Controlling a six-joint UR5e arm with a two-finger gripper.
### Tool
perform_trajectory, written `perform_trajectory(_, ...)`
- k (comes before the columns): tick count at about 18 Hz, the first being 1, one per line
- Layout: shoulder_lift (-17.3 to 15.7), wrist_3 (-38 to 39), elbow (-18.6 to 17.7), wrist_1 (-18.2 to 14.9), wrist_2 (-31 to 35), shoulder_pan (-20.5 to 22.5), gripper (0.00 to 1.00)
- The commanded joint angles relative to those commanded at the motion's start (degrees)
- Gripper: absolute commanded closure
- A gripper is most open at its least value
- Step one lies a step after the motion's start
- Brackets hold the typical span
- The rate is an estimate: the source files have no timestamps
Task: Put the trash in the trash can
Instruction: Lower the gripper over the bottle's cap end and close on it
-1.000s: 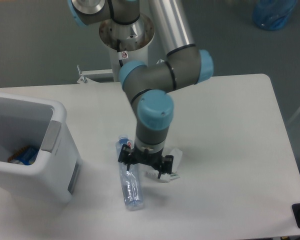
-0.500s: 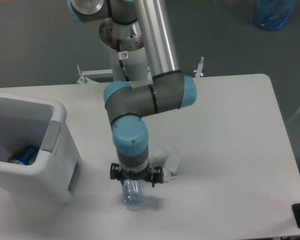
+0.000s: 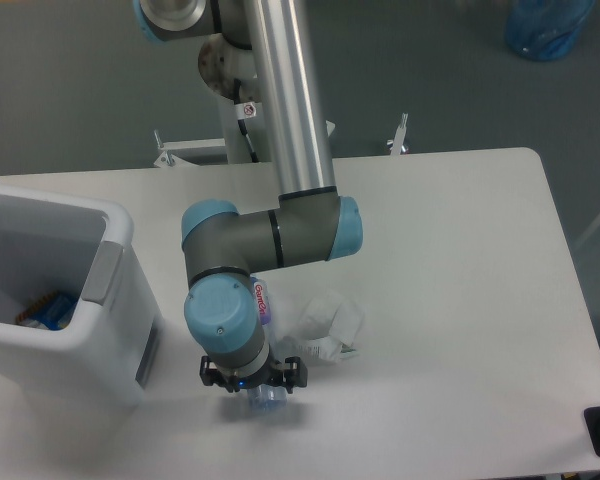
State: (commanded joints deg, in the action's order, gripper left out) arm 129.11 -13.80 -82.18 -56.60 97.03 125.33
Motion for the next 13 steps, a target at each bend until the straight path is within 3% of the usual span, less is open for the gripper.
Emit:
perform_trajectory(2, 0.1, 0.3, 0.0, -0.2, 1.4, 0.0, 0.22)
perform_trajectory(6, 1.1, 1.7, 1.5, -0.2, 2.4, -0.2, 0.26)
perform_trajectory(8, 1.0, 1.7, 1.9, -0.3, 2.6, -0.3, 0.37)
perform_trajectory(11, 0.5, 1.8, 2.1, -0.3, 1.9, -0.2, 0.61)
perform_trajectory(13, 0.2, 1.8, 2.2, -0.3, 1.7, -0.2, 0.64)
